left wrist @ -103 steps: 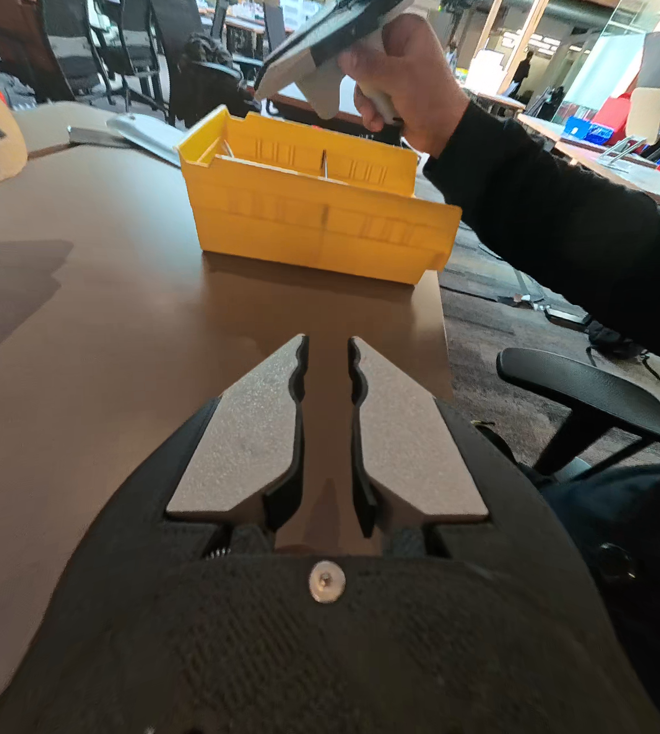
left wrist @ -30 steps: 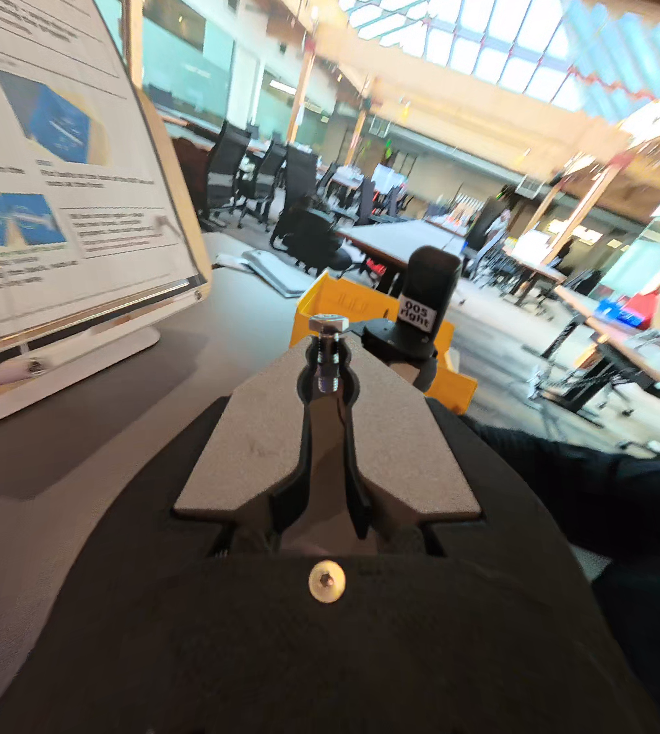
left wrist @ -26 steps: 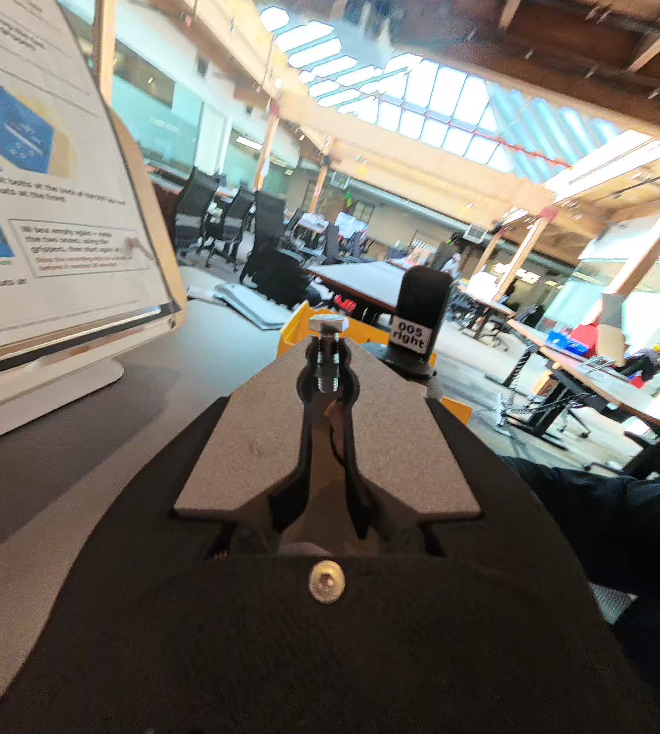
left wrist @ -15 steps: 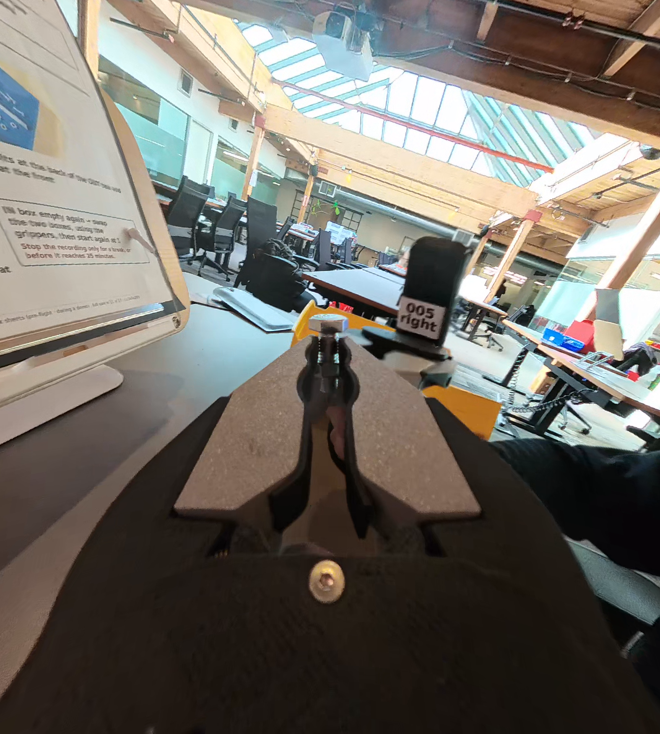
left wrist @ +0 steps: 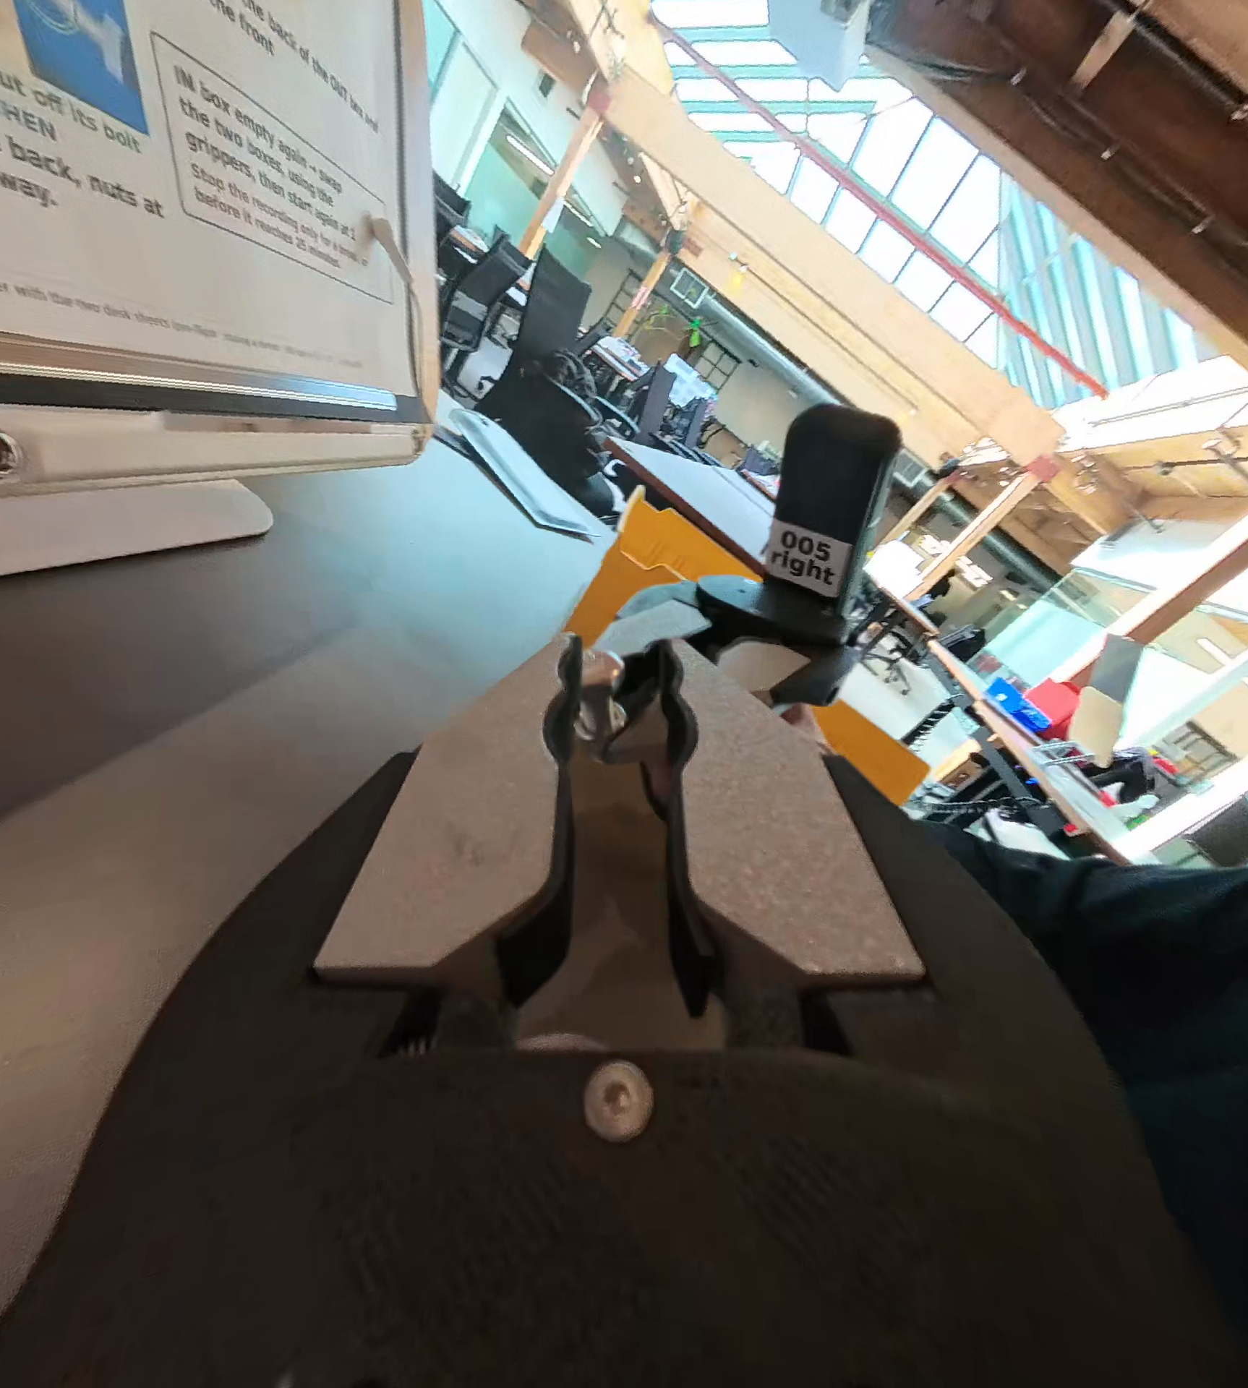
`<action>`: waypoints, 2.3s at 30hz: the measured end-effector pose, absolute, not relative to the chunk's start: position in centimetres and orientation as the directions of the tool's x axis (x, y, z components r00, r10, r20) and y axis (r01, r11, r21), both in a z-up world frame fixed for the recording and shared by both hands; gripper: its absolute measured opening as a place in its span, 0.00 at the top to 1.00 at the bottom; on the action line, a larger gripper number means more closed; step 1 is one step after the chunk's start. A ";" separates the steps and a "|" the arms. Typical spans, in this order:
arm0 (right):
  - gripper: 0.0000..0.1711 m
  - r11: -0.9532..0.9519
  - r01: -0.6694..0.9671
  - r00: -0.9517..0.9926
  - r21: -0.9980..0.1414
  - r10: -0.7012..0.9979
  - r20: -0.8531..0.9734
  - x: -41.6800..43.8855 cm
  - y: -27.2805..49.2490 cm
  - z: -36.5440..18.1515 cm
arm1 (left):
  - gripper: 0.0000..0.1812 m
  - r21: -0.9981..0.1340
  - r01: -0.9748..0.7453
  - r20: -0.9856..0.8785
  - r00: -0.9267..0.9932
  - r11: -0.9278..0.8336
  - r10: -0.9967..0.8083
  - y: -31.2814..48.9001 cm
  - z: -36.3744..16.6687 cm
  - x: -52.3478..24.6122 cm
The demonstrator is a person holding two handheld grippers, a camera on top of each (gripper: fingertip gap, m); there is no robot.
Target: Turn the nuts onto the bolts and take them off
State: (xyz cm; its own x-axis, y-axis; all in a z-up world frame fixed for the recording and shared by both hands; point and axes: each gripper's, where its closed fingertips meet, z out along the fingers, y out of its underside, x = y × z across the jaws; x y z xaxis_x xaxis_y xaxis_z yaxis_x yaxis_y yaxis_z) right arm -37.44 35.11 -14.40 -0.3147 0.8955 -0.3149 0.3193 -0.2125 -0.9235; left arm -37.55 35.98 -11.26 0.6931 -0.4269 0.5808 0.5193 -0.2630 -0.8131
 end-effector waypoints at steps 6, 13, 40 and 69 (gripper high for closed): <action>0.91 -0.193 0.369 -0.233 -0.909 0.928 -0.292 -37.0 36.9 -16.5 | 0.88 -0.890 0.357 0.445 0.815 -0.283 -0.371 36.3 -14.1 -38.6; 0.91 -0.116 0.413 -0.213 -0.903 0.952 -0.220 -37.5 36.9 -18.2 | 0.87 -0.972 0.043 0.129 0.919 -0.230 -0.373 36.5 -15.1 -37.5; 0.91 -0.038 0.792 -0.382 -0.609 0.747 -0.544 -32.5 30.5 -20.9 | 0.85 -0.446 -0.892 -0.805 0.434 -0.070 -0.404 32.2 -20.4 -33.7; 0.92 -0.310 0.550 -0.419 -0.775 0.701 -0.577 -34.5 33.4 -14.4 | 0.91 -0.952 -0.210 -0.116 0.921 -0.224 -0.372 33.3 -16.1 -35.1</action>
State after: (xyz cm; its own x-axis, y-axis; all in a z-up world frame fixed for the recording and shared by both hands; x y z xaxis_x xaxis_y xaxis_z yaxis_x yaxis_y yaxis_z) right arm -34.50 33.38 -14.42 -0.4186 0.7012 -0.5772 0.5504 -0.3097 -0.7754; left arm -35.07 33.33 -16.08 0.9208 -0.3724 -0.1158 -0.2104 -0.2242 -0.9516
